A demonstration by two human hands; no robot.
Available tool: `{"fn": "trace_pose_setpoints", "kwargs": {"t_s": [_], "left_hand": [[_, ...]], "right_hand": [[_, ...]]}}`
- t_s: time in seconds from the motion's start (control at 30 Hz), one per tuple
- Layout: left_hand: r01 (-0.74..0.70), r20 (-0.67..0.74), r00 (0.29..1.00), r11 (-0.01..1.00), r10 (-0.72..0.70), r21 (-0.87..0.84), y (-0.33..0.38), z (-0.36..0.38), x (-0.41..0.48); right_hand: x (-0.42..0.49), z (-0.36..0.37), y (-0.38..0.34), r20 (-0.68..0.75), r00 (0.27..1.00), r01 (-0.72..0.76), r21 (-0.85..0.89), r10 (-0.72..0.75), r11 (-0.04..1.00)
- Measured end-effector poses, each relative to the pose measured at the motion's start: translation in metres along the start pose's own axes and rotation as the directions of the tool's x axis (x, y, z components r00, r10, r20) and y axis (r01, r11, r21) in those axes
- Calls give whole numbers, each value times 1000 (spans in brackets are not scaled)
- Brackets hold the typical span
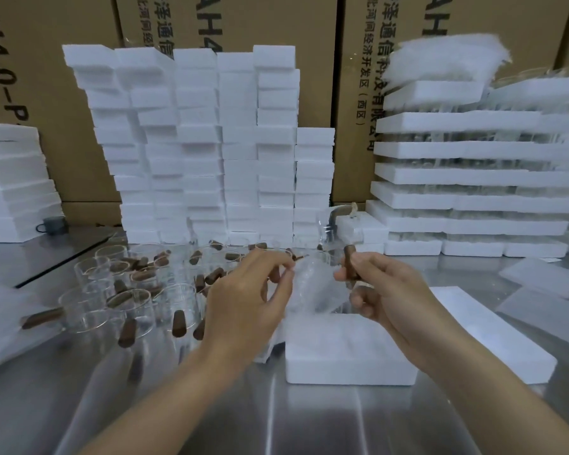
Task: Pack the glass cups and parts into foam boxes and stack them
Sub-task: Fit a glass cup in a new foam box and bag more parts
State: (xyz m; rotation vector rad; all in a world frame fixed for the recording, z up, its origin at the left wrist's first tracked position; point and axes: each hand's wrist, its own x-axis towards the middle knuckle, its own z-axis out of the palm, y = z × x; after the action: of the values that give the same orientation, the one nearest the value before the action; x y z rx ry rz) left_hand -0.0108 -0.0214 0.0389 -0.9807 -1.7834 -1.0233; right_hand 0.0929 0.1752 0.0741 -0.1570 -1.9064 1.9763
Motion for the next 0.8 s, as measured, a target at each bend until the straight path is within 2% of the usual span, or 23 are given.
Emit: {"fn": "trace_pose_setpoints", "kwargs": {"t_s": [0.1, 0.2, 0.33, 0.43, 0.5, 0.57, 0.6, 0.67, 0.73, 0.8], "left_hand": [[285, -13, 955, 925, -297, -252, 7, -2, -2], [399, -9, 897, 817, -442, -416, 12, -6, 1], [484, 7, 826, 703, -564, -521, 12, -6, 7], [507, 60, 815, 658, -577, -557, 7, -10, 10], [561, 158, 786, 582, -597, -589, 6, -15, 13], [677, 361, 712, 452, -602, -581, 7, -20, 17], [732, 473, 676, 441, -566, -519, 8, -22, 18], [747, 600, 646, 553, -471, -370, 10, -22, 17], [694, 642, 654, 655, -399, -301, 13, -19, 13], [699, 668, 632, 660, -392, -274, 12, -16, 10]], "right_hand": [[2, -2, 3, 38, 998, 61, -156, -55, 986], [2, -2, 7, 70, 993, 114, -250, -99, 961], [5, 0, 13, 39, 988, 154, -284, -149, 947], [7, 2, 16, -44, 979, 182, -251, -199, 951], [8, 4, 18, -74, 973, 194, -248, -218, 949], [8, 6, 21, -83, 975, 183, -225, -206, 957], [8, 7, 22, -85, 977, 175, -204, -195, 963], [7, 9, 25, -85, 979, 167, -167, -183, 972], [5, 11, 26, -74, 981, 168, -139, -180, 976], [4, 13, 25, -60, 983, 168, -89, -174, 982]]}}
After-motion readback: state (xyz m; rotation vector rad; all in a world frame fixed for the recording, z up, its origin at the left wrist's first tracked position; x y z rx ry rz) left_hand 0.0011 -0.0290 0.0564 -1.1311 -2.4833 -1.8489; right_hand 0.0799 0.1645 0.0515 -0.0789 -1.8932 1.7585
